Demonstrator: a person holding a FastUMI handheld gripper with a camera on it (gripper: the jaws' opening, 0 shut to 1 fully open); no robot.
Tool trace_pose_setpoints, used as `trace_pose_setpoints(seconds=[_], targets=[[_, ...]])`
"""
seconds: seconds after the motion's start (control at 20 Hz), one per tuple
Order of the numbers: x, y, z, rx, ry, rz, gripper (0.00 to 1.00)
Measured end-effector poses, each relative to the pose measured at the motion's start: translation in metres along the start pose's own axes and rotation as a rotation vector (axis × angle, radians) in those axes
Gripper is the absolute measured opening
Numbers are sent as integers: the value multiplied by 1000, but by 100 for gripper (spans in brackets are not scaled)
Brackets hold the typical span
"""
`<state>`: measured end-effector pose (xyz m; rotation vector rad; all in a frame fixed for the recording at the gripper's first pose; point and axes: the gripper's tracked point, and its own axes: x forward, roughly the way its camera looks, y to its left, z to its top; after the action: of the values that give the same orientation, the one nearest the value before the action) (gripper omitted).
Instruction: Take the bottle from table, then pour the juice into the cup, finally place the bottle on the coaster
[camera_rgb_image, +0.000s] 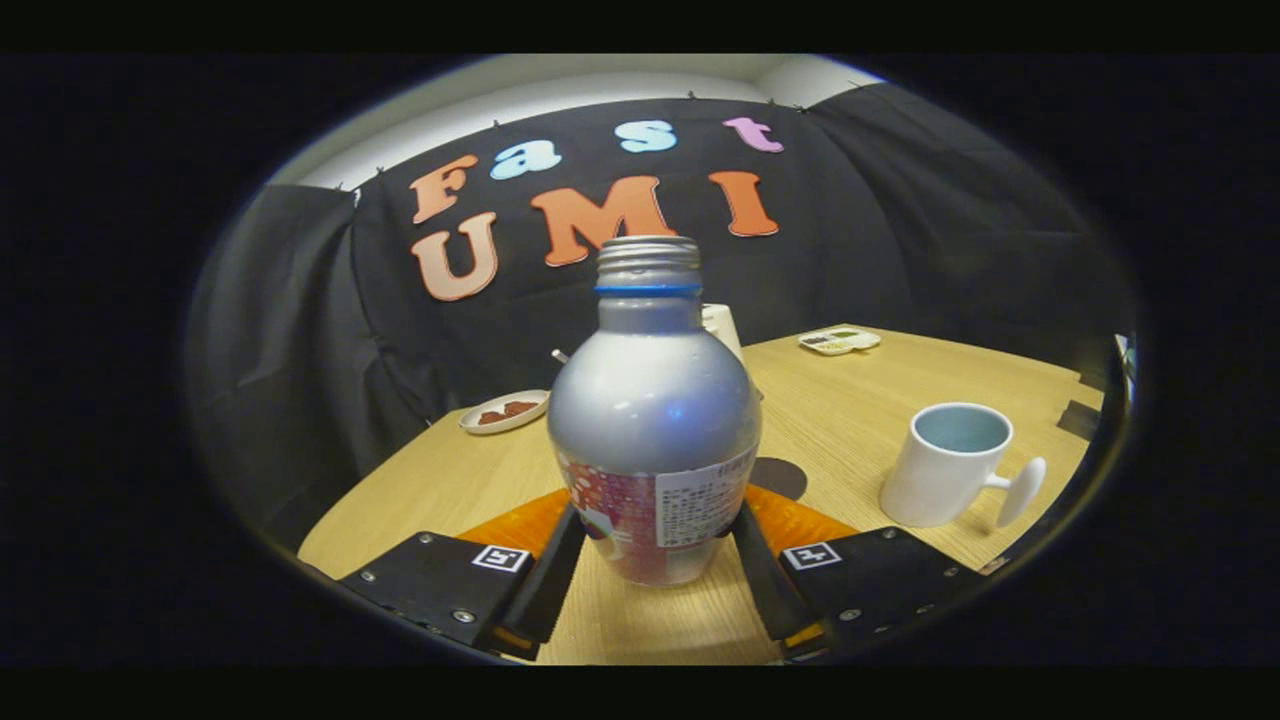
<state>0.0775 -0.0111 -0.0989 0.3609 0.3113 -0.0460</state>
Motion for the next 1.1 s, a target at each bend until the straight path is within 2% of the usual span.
trace_pose_setpoints(seconds=[0.7, 1.1], targets=[[-2, -27, 9, 503, 35, -18, 77], [8, -33, 9, 732, 58, -24, 77]])
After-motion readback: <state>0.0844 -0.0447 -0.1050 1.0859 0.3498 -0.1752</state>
